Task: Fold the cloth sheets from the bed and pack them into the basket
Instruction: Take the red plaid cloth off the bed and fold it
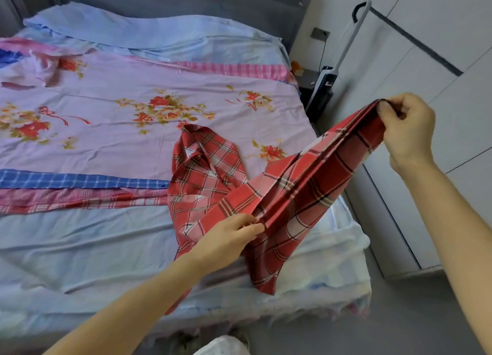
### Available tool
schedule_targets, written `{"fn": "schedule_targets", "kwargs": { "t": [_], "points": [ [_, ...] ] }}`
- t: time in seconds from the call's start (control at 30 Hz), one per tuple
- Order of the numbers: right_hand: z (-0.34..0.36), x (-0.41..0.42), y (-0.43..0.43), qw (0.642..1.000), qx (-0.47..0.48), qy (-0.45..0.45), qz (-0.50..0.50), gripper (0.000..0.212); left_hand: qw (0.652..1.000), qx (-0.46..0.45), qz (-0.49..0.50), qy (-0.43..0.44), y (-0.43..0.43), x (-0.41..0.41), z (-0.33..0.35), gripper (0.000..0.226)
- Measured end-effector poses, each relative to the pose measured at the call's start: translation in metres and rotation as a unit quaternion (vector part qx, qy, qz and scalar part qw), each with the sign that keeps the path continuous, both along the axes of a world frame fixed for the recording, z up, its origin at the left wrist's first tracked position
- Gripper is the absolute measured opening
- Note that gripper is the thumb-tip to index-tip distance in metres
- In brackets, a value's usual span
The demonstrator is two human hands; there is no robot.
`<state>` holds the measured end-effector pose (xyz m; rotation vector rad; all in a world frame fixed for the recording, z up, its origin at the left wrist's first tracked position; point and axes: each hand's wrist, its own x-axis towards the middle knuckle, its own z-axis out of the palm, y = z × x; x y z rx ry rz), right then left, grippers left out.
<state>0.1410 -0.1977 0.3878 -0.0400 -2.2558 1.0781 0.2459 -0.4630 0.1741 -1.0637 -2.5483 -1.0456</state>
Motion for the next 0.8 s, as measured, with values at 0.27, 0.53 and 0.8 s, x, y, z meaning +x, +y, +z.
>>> {"fn": "schedule_targets", "kwargs": {
  "t": [0.27, 0.53, 0.8],
  "points": [
    [0.008, 0.005, 0.002, 1.000, -0.001, 0.020, 0.000, 0.021, 0.987, 0.059, 0.126, -0.077, 0.018, -0.015, -0.003, 0.017],
    [0.017, 0.004, 0.006, 0.999, 0.040, 0.016, 0.003, 0.025, 0.950, 0.122, 0.239, -0.158, -0.019, -0.021, 0.012, 0.007],
    [0.040, -0.003, -0.008, 0.970, 0.228, -0.072, 0.054, 0.008, 0.929, 0.030, 0.368, 0.028, -0.176, -0.149, 0.214, 0.016]
  ]
}}
